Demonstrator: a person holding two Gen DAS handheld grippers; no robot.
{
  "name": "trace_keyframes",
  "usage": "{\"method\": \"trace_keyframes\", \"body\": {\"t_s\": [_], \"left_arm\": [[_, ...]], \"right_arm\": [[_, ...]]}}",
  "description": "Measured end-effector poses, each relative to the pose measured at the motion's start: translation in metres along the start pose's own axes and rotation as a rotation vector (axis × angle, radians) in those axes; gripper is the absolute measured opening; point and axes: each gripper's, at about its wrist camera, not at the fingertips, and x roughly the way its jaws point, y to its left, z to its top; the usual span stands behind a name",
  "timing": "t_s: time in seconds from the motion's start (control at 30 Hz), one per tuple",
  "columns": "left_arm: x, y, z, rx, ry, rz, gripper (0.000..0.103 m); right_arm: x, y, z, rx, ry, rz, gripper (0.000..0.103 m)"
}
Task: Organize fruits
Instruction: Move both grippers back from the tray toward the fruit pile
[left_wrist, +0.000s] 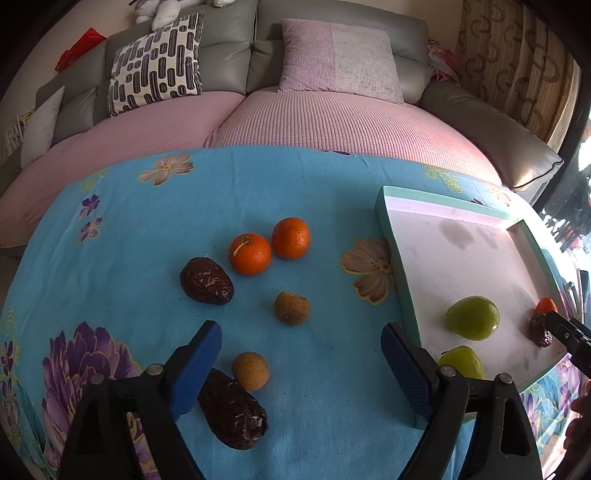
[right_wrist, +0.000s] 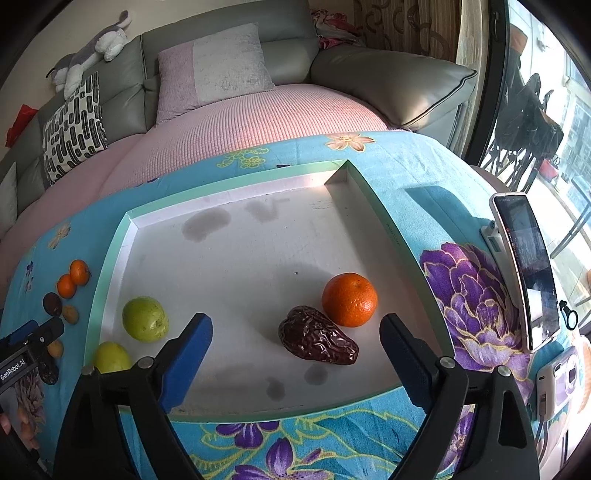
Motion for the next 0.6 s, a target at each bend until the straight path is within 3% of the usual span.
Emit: {"method": "trace_keyframes", "body": {"t_s": [0.2,0.6], "left_arm": [[-0.004,0.009,0.000,-0.009,-0.031,0.045,0.103],[-0.021,0.024,0.002,-0.004,-0.056,0.056,0.103]], "right_arm": [[-0.004,0.013,-0.001,-0.050,-0.042,0.026,0.093],[-0.012,0.039,0.000,-0.073,-0.116,0.077,0.098]]}}
